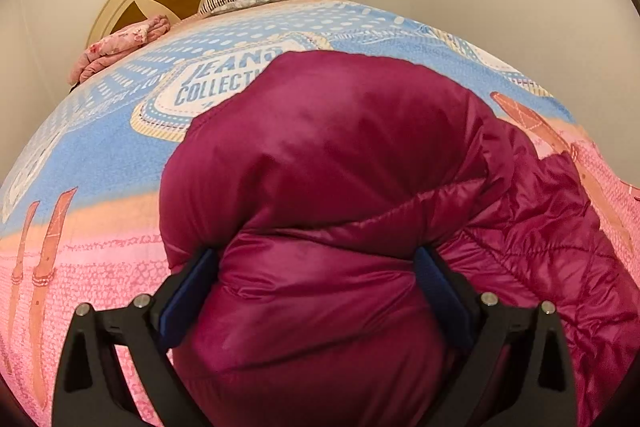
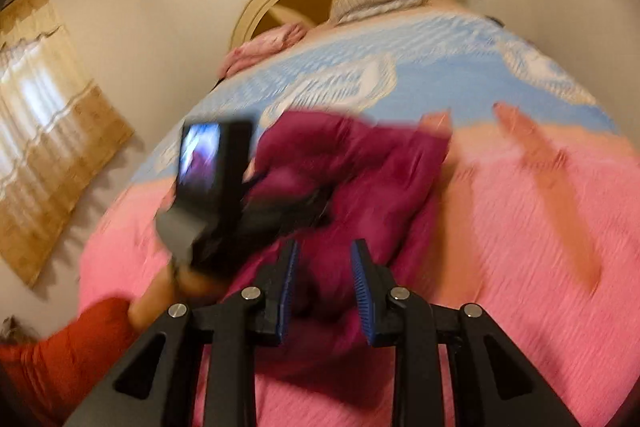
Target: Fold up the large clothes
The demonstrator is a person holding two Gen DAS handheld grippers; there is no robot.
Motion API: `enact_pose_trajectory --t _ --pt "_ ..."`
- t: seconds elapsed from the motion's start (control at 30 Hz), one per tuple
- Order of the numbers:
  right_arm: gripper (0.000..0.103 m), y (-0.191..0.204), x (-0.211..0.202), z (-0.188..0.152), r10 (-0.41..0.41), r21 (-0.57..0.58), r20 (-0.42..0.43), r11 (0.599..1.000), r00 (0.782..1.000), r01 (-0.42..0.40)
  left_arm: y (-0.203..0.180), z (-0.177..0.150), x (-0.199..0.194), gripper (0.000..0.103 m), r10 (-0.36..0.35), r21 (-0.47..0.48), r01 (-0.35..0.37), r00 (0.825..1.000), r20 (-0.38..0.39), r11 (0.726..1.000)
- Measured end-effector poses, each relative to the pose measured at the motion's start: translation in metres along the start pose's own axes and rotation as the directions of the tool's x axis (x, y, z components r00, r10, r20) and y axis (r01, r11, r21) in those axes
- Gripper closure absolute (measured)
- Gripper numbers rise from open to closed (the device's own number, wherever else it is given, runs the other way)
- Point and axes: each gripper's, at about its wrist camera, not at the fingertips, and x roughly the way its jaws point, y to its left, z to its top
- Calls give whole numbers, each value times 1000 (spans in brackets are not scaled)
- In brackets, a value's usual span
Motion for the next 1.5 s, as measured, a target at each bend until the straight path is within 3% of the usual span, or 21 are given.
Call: enact_pose_trajectory --t 0.13,0.2,0.4,0.5,0.57,0.67,0.77,0.83,0.9,1.03,1.1,1.23,1.5 --pt "75 -6 14 -31 -85 15 -63 996 994 86 -3 1 -1 2 12 8 -12 1000 1 1000" --pt "76 -24 25 -49 -60 83 -101 994 993 68 -4 1 -2 2 12 13 -12 1000 3 1000" --pt "77 -39 31 -66 -17 101 -66 995 998 24 -5 1 -8 2 5 24 -5 1000 2 1000" --pt "77 -42 19 -51 14 103 -118 995 993 -2 16 4 -22 3 -92 -24 91 995 -27 996" --pt "75 -45 3 -34 13 107 -104 994 994 -2 36 7 -37 3 -108 -62 108 994 -2 992" --pt "75 -47 -23 7 15 95 -5 995 1000 -15 64 17 -60 3 -70 -84 76 995 71 994" --pt "75 -44 -15 59 -23 68 31 997 999 21 83 32 -61 3 -25 -112 35 995 92 993" --pt "75 -41 4 88 -23 52 17 998 1000 22 88 39 -49 3 -6 -137 17 997 81 990" --pt "75 -42 46 113 -23 71 -73 997 997 28 88 44 -28 3 8 -166 0 999 44 986" --pt "75 -44 108 117 -133 23 -131 990 982 137 81 44 5 3 25 -224 -26 1000 -7 974" --pt "75 -51 137 107 -151 0 -161 988 975 153 73 42 10 3 60 -205 -61 998 -10 977" --pt "75 -65 156 96 -137 32 -124 989 983 142 59 39 17 3 124 -149 -122 992 3 981" --pt "76 -72 173 86 -128 18 -72 991 989 129 62 34 39 2 74 -236 -80 997 -34 968"
